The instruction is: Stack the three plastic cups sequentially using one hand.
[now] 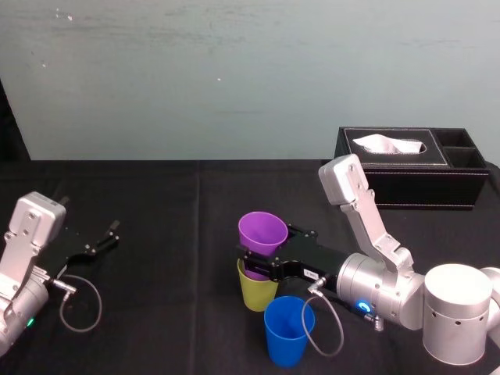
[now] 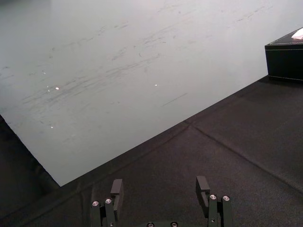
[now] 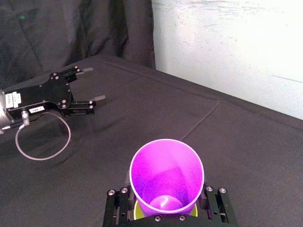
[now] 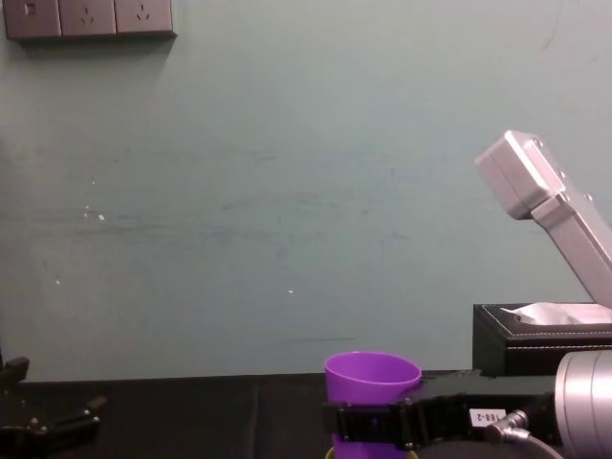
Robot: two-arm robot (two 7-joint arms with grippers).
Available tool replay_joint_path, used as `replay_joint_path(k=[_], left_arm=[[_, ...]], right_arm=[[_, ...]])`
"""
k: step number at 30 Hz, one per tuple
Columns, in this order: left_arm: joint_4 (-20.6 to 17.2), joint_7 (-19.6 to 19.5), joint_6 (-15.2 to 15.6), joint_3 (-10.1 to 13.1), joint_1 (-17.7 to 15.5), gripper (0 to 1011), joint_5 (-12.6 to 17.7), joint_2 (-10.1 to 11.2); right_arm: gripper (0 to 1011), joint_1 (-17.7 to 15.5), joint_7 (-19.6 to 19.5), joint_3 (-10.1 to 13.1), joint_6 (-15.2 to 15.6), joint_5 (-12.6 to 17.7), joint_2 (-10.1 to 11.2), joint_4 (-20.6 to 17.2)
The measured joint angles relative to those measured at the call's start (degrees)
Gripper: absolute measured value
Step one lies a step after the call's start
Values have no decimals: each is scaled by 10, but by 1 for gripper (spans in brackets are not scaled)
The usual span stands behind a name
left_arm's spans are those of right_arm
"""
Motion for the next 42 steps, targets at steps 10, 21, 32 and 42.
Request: replay_joint_path(k=[10,21,32,42], left_arm=[[0,0,0,0,0,1000,0,0],[0,0,0,0,0,1000,0,0],[0,0,0,0,0,1000,0,0],[0,0,0,0,0,1000,0,0]], right_arm=[[731,0,1,0,0,0,0,0],[954,0,0,1,0,0,0,-1],[1003,-3,2,3,-8,0,2,-5],[1003,-18,-1,32,-14,11,17,-39]])
